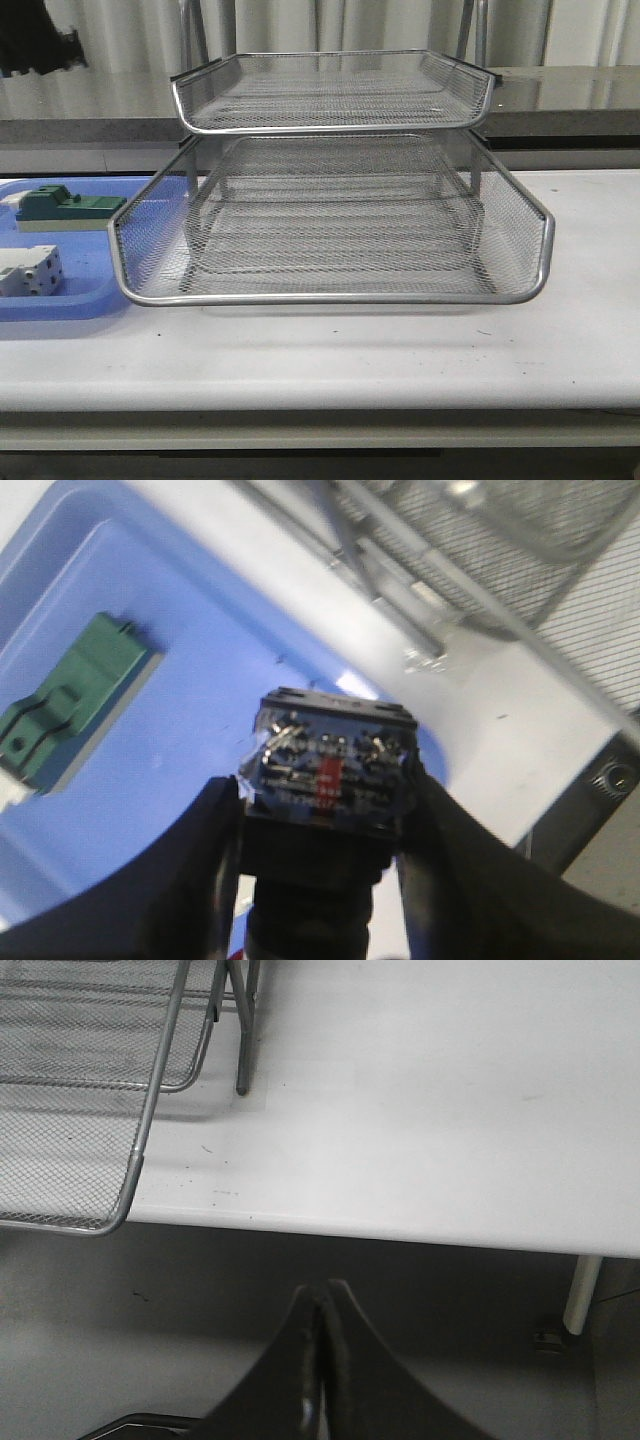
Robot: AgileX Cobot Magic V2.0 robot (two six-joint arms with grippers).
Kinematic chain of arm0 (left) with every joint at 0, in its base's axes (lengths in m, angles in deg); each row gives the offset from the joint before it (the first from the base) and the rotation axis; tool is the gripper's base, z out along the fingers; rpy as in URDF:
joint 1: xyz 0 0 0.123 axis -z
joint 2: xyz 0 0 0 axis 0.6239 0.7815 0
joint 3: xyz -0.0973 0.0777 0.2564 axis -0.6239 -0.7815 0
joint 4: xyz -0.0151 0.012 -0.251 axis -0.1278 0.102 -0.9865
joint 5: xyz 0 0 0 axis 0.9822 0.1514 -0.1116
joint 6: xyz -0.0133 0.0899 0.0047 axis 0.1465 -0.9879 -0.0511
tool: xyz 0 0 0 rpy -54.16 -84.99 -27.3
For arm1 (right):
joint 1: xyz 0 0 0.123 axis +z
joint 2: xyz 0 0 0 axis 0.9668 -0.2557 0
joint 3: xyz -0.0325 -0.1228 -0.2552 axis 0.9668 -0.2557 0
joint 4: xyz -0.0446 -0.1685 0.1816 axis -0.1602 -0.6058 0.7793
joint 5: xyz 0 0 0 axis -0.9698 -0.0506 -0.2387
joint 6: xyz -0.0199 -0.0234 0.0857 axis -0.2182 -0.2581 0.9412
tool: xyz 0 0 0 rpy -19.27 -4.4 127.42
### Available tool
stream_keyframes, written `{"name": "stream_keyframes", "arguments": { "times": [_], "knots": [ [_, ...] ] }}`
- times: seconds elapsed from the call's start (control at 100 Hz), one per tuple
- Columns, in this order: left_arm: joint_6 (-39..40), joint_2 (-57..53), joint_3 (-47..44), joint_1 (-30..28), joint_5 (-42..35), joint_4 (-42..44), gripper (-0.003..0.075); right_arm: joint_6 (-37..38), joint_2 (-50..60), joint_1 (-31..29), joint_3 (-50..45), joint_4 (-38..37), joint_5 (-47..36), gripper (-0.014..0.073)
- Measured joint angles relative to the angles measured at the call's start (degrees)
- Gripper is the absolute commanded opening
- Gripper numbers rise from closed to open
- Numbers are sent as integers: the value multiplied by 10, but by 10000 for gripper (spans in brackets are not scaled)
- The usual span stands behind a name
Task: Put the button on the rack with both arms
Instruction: 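Carry the red push button with the left gripper into the extended middle tray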
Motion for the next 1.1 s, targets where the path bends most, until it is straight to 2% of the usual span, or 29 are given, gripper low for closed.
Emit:
{"name": "stream_keyframes", "arguments": {
  "times": [0.25,0.51,0.79,0.91,1.1],
  "knots": [
    [45,-30,-28,114,1,-51,-10,0,0,0,0,0,0,-71],
    [47,27,-29,238,0,-73,-10,0,0,0,0,0,0,-71],
    [48,113,-29,302,-43,-71,0,0,0,0,0,0,0,-71],
    [48,122,-29,305,-60,-59,96,0,0,0,0,0,0,-71],
    [48,122,-29,305,-63,-54,403,0,0,0,0,0,0,-71]
  ]
}}
